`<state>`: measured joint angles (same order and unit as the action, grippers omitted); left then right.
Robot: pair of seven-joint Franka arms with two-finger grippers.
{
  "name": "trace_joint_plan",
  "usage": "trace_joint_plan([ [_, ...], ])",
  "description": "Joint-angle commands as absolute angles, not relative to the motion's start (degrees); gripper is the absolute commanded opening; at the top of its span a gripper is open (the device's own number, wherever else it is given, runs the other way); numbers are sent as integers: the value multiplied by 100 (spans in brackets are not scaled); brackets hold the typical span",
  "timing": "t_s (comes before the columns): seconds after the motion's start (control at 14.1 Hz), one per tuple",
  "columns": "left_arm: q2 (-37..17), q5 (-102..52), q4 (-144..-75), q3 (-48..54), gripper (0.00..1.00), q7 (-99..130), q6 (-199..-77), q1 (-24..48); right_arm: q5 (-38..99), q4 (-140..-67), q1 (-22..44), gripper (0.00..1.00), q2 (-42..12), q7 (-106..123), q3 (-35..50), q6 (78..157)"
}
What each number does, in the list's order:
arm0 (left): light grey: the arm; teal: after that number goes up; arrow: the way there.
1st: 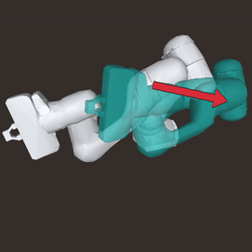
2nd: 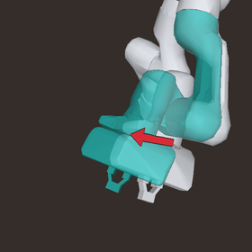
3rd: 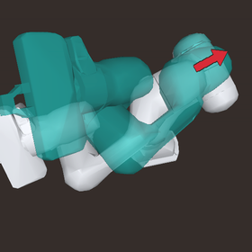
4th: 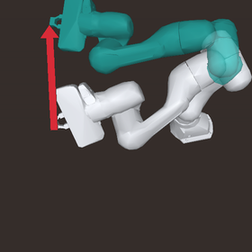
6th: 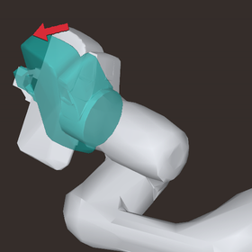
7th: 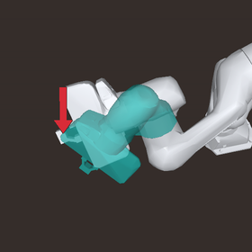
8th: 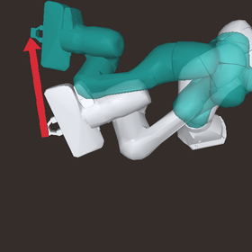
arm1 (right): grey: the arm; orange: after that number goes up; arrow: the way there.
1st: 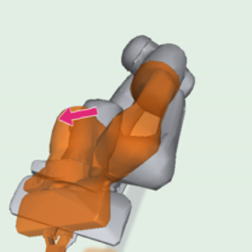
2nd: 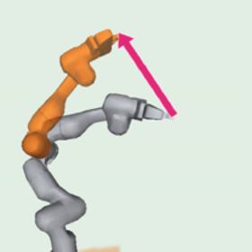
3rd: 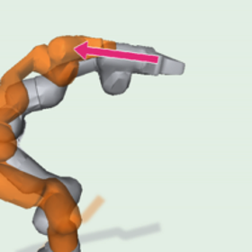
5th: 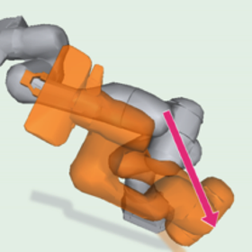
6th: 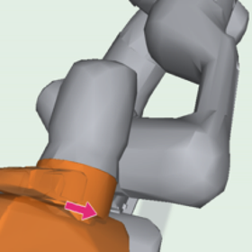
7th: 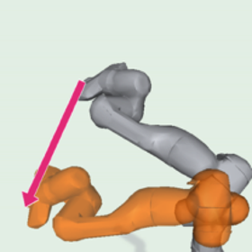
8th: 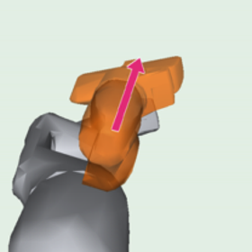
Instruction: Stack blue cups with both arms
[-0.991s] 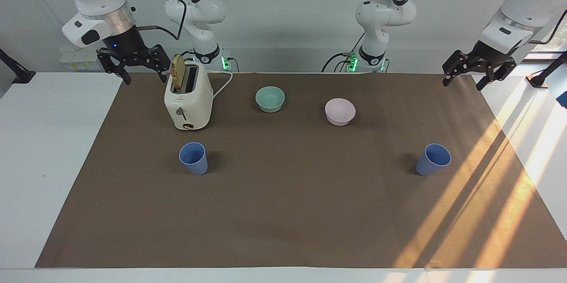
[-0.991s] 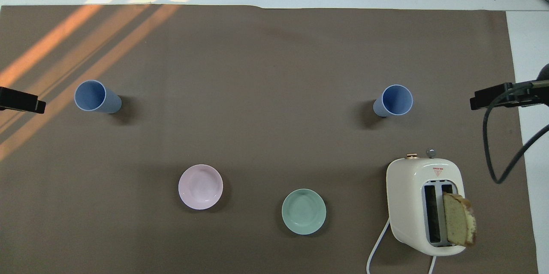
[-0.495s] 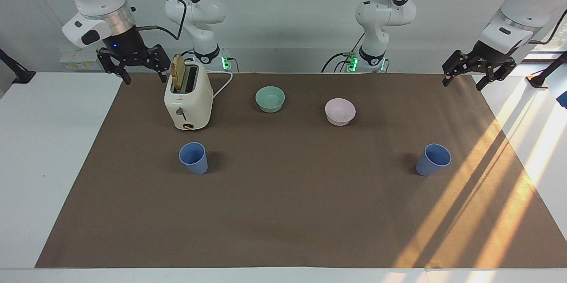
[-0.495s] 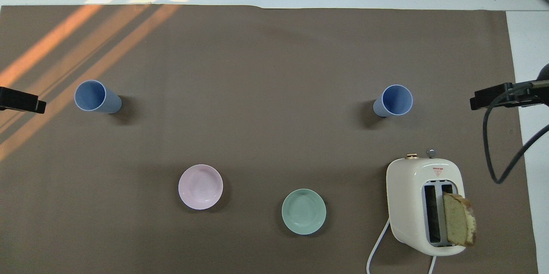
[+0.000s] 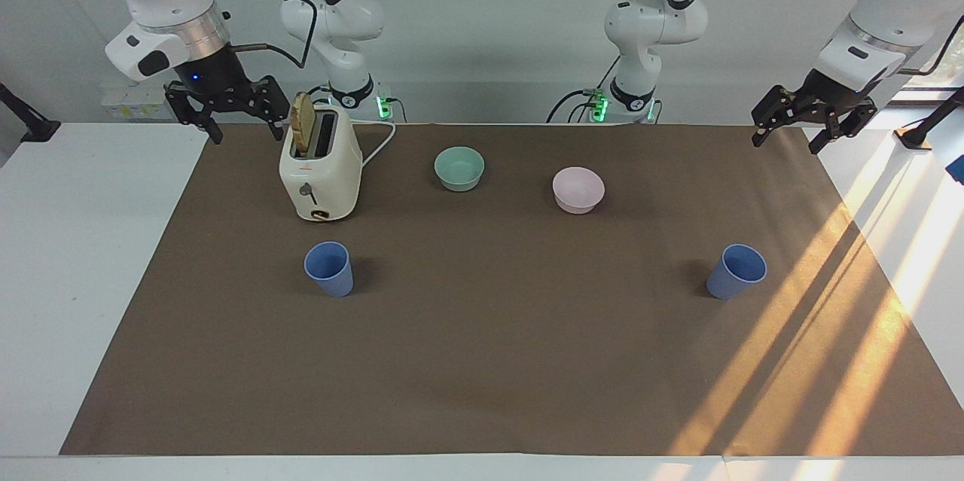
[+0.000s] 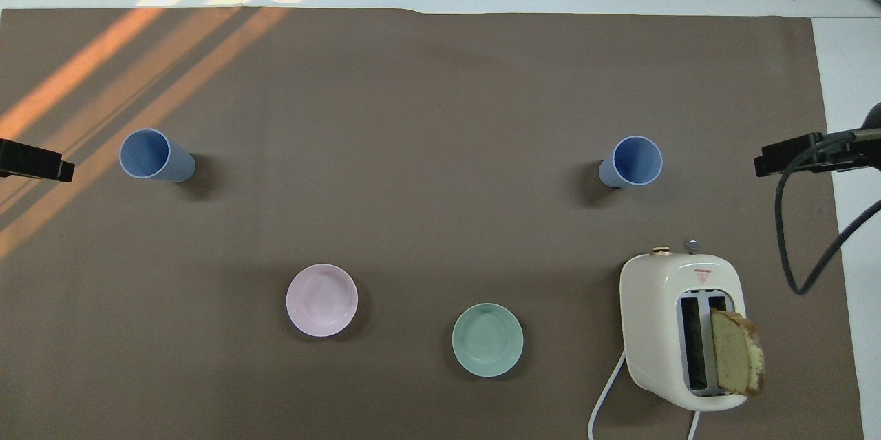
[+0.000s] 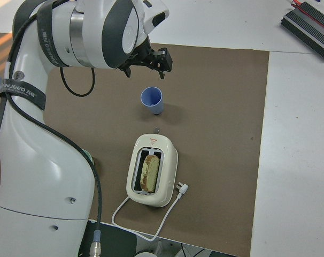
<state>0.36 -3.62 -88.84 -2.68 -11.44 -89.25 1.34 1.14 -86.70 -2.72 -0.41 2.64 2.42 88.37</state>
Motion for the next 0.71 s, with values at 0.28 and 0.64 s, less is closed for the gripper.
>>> trace_joint_plan([
  [0.28,97,-299,-8903,-299,100,-1151,-9000,202,220,-8640,-334,100,-44,167,281,8789],
  [0.64,97,-299,-8912,-299,100,-1160,-9079,202,211,-8640,-343,100,-44,167,272,8798],
])
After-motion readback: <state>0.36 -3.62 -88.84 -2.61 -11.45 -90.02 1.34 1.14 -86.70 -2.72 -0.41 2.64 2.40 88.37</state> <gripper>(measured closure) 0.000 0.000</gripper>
